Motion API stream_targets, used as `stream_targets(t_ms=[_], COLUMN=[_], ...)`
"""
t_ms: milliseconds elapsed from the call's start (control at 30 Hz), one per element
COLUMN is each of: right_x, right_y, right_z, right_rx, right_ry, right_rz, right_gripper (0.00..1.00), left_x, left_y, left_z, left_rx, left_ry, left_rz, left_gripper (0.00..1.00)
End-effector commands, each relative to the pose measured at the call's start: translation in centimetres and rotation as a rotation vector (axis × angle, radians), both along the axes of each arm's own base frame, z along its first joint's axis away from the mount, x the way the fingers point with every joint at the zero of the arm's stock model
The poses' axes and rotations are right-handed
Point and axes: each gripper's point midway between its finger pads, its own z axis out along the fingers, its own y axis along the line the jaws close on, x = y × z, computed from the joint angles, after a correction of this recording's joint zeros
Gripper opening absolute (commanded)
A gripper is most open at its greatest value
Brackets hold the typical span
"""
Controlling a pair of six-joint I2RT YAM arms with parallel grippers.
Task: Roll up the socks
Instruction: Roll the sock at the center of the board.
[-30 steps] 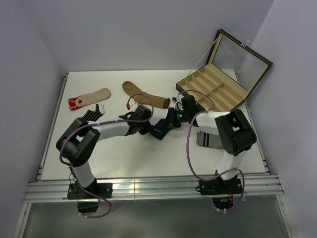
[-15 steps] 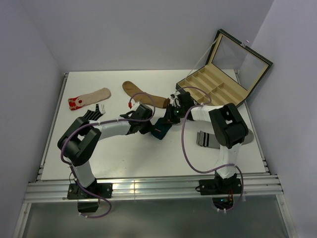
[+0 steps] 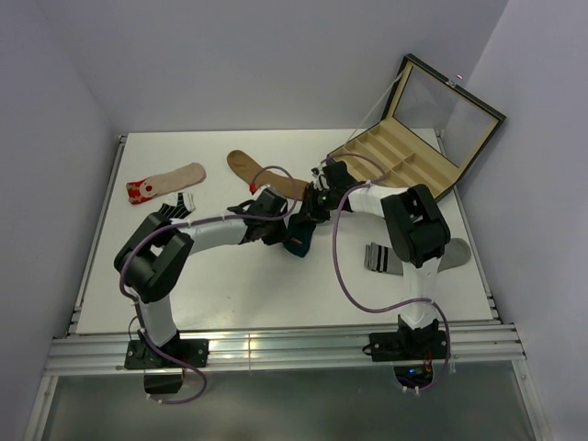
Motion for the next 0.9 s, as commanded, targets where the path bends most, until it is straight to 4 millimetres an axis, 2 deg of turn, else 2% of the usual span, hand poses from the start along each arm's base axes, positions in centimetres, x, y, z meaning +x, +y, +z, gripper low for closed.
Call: stream_targets(t_ms=[0, 67, 133, 200, 233, 300, 333, 533, 633, 733, 867], right_x=[1.3, 1.3, 1.3, 0.8, 1.0, 0.1, -0.2, -3.9, -5.1, -5.9, -5.9], right_y=[-1.9, -1.8, -1.3, -1.4, -1.7, -2.0, -1.9, -1.7, -1.2, -0.5, -0.3], right_z=[-2.4, -1.5, 0.7, 1.7, 3.4, 3.8, 5.2, 5.8, 5.2, 4.3, 3.6], right_rx=[-0.129, -0.108, -0.068, -0.061, -0.067, -0.094, -0.086, -0.037, -0.016, -0.017, -0.021], right_ry=[-0.025, -0.061, -0.123, -0.166, -0.215, -0.241, -0.280, -0.278, -0.275, -0.260, -0.258], right_rz=[-0.037, -0.027, -0.011, 0.000, -0.012, -0.012, -0.011, 0.028, 0.054, 0.075, 0.080], right_gripper=[0.29, 0.32, 0.34, 0.37, 0.38, 0.40, 0.40, 0.41, 0.43, 0.45, 0.45], left_x=[-3.3, -3.2, -3.3, -3.3, -3.3, -3.1, -3.1, -3.0, -2.9, -2.8, -2.6], left_y=[0.7, 1.1, 1.6, 1.9, 2.0, 2.2, 2.1, 2.2, 2.1, 2.0, 1.8], left_z=[-3.0, -3.7, -4.0, -4.5, -4.7, -4.8, -4.8, -4.9, -4.8, -4.6, -4.4], left_rx=[0.113, 0.140, 0.173, 0.196, 0.205, 0.220, 0.221, 0.232, 0.226, 0.221, 0.213], left_ry=[0.139, 0.161, 0.183, 0.196, 0.205, 0.204, 0.205, 0.210, 0.205, 0.201, 0.193], left_rz=[-0.117, -0.095, -0.076, -0.062, -0.060, -0.048, -0.049, -0.043, -0.044, -0.039, -0.040], left_gripper=[0.00, 0.00, 0.00, 0.00, 0.00, 0.01, 0.01, 0.01, 0.01, 0.02, 0.04])
